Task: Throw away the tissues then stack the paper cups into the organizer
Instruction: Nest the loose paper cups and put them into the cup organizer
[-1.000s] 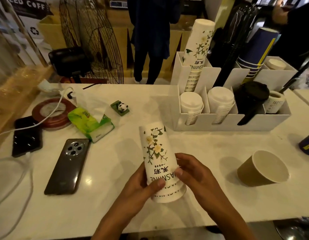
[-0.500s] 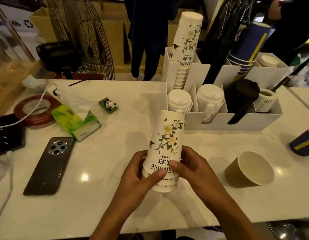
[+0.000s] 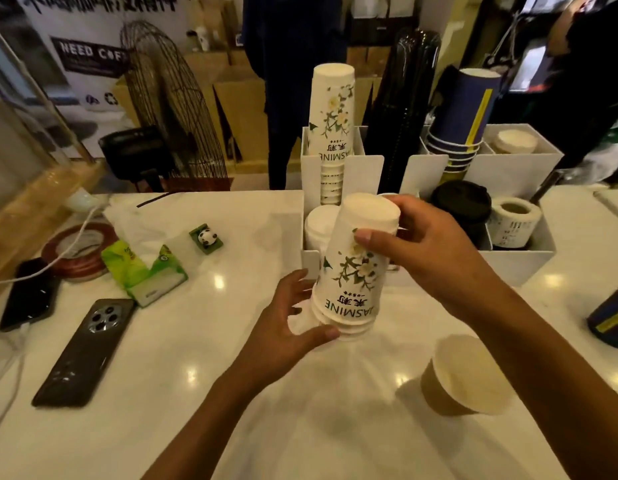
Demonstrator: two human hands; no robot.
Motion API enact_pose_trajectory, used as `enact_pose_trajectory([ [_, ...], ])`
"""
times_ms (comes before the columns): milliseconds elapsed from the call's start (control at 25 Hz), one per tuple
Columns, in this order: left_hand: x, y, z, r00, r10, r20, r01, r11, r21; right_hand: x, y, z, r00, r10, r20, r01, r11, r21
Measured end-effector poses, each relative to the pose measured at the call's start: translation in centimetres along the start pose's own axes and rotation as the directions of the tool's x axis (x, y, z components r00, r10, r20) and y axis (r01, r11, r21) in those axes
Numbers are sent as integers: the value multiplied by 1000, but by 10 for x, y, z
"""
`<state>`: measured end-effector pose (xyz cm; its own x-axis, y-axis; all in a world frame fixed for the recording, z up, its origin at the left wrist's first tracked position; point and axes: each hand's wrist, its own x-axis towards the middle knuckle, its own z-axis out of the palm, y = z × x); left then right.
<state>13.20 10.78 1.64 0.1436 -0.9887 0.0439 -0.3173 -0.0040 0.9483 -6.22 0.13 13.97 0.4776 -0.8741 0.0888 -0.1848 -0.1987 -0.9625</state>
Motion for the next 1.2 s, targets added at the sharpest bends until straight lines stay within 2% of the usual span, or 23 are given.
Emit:
enact_pose_trajectory([
  [160, 49, -19, -3, 977, -57, -208, 99, 976, 196, 27, -27, -36, 996, -88, -16, 87, 995, -42],
  [360, 90, -51, 13, 981, -62, -182, 148, 845, 514, 54, -49, -45, 984, -177, 1, 177, 984, -24],
  [520, 101, -70, 17, 974, -78, -214, 188, 805, 562, 83, -69, -46, 971, -237, -16, 237, 971, 17],
  [680, 103, -85, 23, 974, -54, -220, 193, 710, 677, 113, -93, -45, 948, -317, -17, 318, 947, 46],
  [800, 107, -86, 22, 968, -54, -244, 206, 723, 659, 135, -114, -47, 927, -373, -31, 374, 926, 44],
  [1040, 108, -83, 22, 962, -89, -257, 245, 696, 675, 180, -144, -58, 880, -436, -189, 456, 887, 77],
  [1200, 109, -81, 21, 960, -105, -260, 258, 692, 674, 201, -151, -61, 858, -463, -222, 488, 870, 72],
])
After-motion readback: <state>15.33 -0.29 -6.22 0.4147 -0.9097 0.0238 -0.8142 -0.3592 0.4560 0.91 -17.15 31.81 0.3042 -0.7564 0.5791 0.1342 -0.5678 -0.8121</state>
